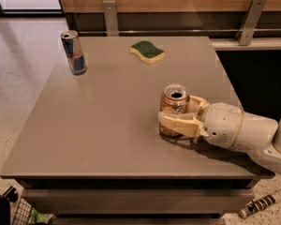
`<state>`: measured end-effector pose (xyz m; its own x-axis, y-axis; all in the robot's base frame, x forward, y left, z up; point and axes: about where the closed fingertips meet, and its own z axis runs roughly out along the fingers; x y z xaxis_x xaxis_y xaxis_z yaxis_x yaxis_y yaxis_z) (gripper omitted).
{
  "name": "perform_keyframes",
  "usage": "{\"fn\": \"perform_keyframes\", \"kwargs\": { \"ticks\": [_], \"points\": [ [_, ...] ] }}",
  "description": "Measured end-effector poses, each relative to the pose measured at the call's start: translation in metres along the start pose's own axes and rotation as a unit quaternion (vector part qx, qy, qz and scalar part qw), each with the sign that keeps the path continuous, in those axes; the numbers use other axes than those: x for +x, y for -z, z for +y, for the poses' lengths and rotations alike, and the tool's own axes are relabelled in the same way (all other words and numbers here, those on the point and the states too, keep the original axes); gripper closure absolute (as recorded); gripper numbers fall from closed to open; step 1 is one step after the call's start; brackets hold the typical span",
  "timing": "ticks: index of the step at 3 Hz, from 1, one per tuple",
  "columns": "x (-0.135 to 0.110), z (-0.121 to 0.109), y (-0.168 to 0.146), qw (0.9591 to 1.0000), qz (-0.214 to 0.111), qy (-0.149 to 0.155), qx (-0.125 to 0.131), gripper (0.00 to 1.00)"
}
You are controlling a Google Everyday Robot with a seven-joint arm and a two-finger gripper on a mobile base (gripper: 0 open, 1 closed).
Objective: Place orange can upright
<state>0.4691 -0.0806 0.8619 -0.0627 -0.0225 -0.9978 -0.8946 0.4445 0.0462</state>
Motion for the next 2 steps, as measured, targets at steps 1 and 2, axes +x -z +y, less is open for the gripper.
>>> {"fn": "perform_keyframes", "kwargs": {
  "ticks": [1,2],
  "points": [
    [-0.0003,0.0,0.0,1.0,0.0,0.0,0.0,0.52],
    [-0.0006,0.0005,-0.0008,1.0,0.0,0.0,-0.001,0.2]
  ]
}}
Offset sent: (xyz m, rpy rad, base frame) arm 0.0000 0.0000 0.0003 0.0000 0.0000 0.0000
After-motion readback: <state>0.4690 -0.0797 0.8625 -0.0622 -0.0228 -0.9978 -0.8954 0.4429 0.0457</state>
